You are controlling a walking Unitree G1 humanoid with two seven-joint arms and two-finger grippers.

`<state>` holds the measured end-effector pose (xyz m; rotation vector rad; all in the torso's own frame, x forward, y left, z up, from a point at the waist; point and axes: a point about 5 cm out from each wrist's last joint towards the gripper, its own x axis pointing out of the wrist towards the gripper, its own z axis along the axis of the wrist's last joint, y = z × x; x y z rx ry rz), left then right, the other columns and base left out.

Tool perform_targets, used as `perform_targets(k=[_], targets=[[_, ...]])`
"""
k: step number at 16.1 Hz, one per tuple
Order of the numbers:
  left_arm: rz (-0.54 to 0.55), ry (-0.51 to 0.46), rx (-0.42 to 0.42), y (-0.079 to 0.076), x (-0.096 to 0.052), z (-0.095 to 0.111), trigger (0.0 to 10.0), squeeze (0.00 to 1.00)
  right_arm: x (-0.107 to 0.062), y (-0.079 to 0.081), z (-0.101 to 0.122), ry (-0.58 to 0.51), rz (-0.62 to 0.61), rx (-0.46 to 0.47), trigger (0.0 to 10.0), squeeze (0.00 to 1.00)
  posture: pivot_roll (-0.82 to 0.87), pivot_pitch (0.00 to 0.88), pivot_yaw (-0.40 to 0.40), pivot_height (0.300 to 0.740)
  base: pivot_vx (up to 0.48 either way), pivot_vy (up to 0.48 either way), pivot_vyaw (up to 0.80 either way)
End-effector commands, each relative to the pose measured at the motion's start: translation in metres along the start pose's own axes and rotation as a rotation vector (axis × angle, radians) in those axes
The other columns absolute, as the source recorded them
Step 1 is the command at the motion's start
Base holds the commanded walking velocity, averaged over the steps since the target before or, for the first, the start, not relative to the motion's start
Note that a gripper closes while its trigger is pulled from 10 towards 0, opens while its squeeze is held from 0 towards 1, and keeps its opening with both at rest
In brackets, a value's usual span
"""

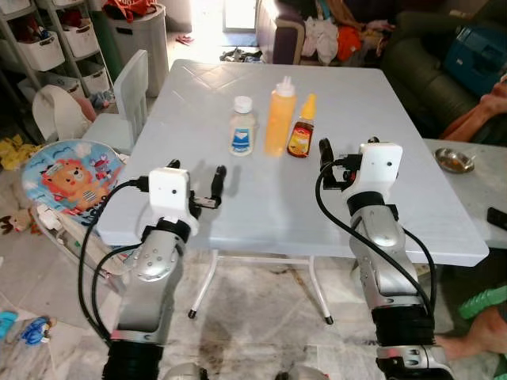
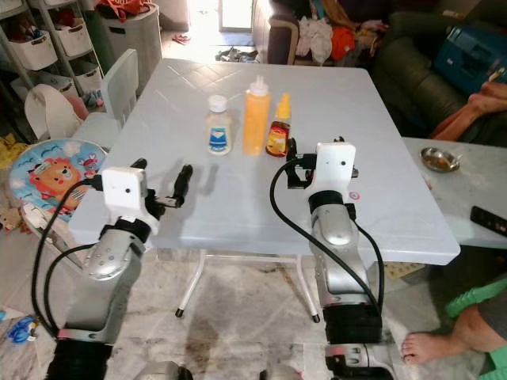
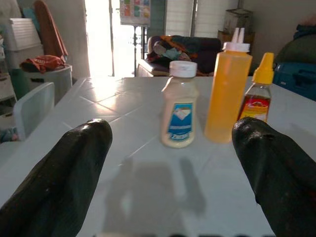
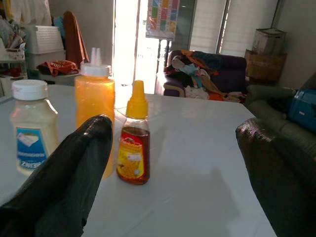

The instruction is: Restocking fridge

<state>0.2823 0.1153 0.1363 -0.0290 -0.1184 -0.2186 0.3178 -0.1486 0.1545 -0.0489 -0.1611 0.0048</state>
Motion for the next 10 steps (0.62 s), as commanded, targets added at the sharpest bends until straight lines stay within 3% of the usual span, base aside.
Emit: perform_targets(k=[1, 4, 8, 10], targets=[[-0.007, -0.015, 0.001, -0.002, 0.002, 0.003, 10.0, 0.00, 0.001, 0.003, 0.004, -0.011, 0.009, -0.007, 10.0, 0.00, -0.01, 0.000, -0.049, 0.740, 0.319, 0.000, 0.00], [0.000, -0.010, -0.008, -0.001, 0.002, 0.002, 10.0, 0.00, -0.003, 0.007, -0.003, 0.021, 0.052, -0.007, 10.0, 0.00, -0.01, 0.000, -0.045, 0.740, 0.310, 0.000, 0.00], [0.002, 0.000, -0.014, -0.001, 0.003, 0.000, 10.0, 0.00, -0.010, 0.024, -0.006, 0.010, 0.206, -0.057, 10.0, 0.00, -0.01, 0.000, -0.041, 0.740, 0.000, 0.000, 0.00], [0.009, 0.004, -0.016, -0.001, 0.004, -0.001, 10.0, 0.00, -0.013, 0.028, -0.008, 0.014, 0.227, -0.063, 10.0, 0.00, -0.01, 0.000, -0.043, 0.740, 0.000, 0.000, 0.00]])
